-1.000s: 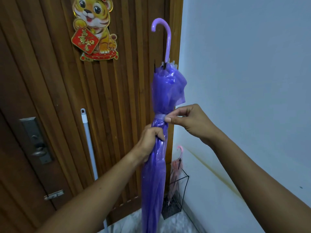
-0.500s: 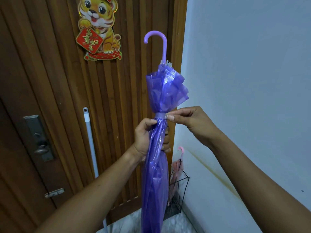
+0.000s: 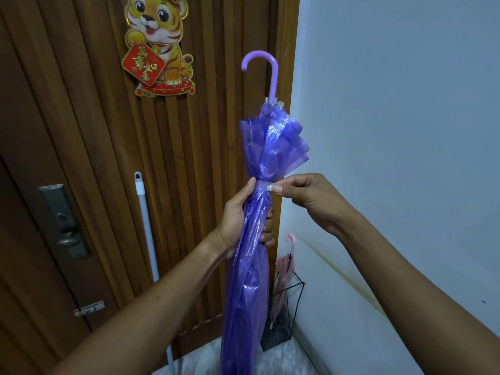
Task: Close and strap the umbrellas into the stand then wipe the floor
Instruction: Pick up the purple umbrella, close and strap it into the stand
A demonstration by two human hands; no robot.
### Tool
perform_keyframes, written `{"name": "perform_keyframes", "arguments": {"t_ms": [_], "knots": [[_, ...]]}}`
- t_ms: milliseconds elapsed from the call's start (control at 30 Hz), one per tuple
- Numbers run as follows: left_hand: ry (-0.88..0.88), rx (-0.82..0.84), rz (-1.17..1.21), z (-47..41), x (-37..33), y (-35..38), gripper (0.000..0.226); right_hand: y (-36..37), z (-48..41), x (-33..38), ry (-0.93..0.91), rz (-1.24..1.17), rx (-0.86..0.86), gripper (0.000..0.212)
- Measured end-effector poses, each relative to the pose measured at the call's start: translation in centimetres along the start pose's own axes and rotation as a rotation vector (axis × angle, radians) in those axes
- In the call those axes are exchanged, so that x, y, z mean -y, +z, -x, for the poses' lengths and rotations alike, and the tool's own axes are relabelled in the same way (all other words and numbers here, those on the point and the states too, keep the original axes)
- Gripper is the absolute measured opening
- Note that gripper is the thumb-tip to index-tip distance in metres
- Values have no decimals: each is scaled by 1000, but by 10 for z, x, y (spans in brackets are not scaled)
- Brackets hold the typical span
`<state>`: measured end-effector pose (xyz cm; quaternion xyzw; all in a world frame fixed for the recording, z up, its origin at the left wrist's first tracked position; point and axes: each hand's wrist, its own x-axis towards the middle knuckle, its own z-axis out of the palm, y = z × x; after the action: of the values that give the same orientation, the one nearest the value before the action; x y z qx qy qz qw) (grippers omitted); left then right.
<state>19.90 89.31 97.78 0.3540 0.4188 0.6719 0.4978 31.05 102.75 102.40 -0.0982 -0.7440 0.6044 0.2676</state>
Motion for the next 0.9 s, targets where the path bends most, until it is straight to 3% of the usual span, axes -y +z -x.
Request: {"name": "perform_keyframes", "arguments": {"t_ms": [267,667,900], "knots": [[-7,39,-40,0,-1,0,70,1,2,3,79,-46,23,3],[-13,42,-68,-12,4,0,71,-13,-4,-1,112,-37,46,28],[-6,46,-82,-21,1,15,68,-25,-4,-1,68,-42,32,31]]}}
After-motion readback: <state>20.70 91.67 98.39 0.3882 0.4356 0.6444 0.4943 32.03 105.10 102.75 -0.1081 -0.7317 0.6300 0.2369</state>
